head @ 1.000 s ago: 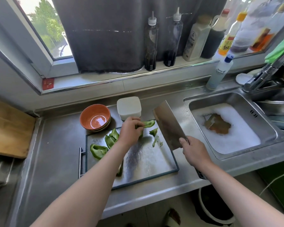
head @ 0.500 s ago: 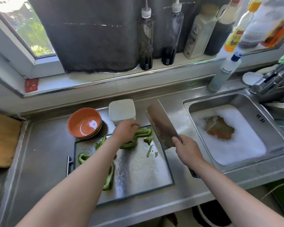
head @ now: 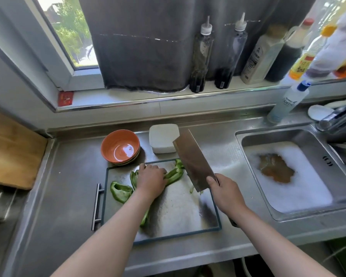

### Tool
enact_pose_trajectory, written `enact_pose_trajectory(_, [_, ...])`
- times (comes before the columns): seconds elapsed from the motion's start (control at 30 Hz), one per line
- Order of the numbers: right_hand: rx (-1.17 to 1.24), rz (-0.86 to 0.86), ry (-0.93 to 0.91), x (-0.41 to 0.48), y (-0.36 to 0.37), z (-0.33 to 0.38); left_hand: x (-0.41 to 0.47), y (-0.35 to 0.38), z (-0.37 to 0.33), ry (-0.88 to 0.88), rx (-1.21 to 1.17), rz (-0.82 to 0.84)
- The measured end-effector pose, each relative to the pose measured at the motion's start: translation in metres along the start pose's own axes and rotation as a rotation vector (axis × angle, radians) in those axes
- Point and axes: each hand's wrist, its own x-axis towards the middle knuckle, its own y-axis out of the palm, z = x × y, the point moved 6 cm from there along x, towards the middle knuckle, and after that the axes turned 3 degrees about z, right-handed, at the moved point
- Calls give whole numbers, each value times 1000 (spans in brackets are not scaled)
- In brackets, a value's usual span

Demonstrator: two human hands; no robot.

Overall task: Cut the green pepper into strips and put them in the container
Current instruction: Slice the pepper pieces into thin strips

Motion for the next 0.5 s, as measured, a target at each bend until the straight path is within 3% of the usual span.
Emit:
enact_pose_trajectory(0.27, [-266,11,-125,-38,3,19,-42,-15,0,-75,-525,-145])
enact_pose_trajectory(0.5, [-437,68,-253,-75,32,32,-76,-1,0,-247,-699,-126])
